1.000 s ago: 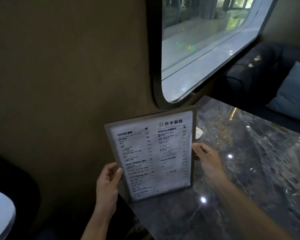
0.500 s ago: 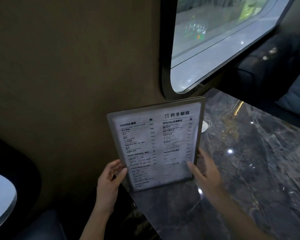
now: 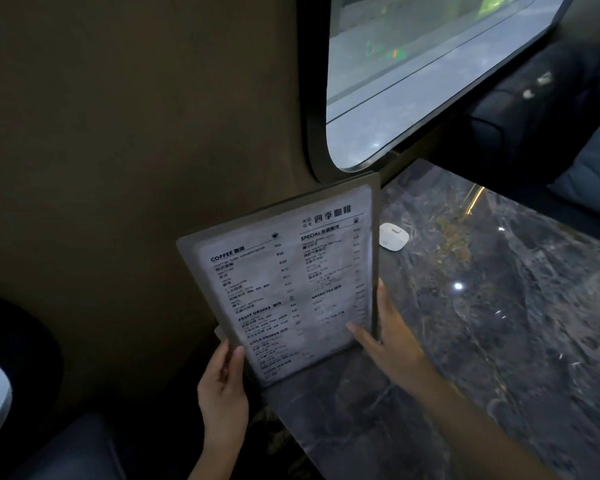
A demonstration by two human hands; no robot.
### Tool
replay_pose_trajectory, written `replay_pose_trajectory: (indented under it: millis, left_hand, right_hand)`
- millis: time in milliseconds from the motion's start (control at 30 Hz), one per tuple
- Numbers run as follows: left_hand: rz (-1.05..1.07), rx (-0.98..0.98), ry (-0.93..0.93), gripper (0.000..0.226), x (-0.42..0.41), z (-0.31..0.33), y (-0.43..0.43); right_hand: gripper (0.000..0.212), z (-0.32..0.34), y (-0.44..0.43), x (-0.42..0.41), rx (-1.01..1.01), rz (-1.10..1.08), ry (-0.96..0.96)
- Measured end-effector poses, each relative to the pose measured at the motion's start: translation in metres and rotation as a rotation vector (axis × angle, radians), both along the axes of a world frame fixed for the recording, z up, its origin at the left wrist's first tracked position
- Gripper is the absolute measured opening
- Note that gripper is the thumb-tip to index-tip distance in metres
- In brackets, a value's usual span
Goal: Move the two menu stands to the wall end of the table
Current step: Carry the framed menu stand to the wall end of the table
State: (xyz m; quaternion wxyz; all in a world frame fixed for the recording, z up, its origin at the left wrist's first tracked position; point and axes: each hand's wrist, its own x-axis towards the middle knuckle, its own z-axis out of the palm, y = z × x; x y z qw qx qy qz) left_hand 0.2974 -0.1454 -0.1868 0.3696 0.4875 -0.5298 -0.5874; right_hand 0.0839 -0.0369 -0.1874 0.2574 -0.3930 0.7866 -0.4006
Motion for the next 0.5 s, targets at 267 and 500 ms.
replay_pose_trajectory:
  millis: [267,500]
  left_hand:
    - [0.171,0.015,-0.105,0.025,0.000,-0.019,0.028]
    - [0.075,-0.004,-0.248,0.037,0.003,-0.031,0.044]
  right_hand:
    - [0.081,0.003,-0.005,-0.017,-0.025,0.042,-0.019]
    - [0.062,-0.004,0.018,-0.008,-0.048,0.058,-0.147]
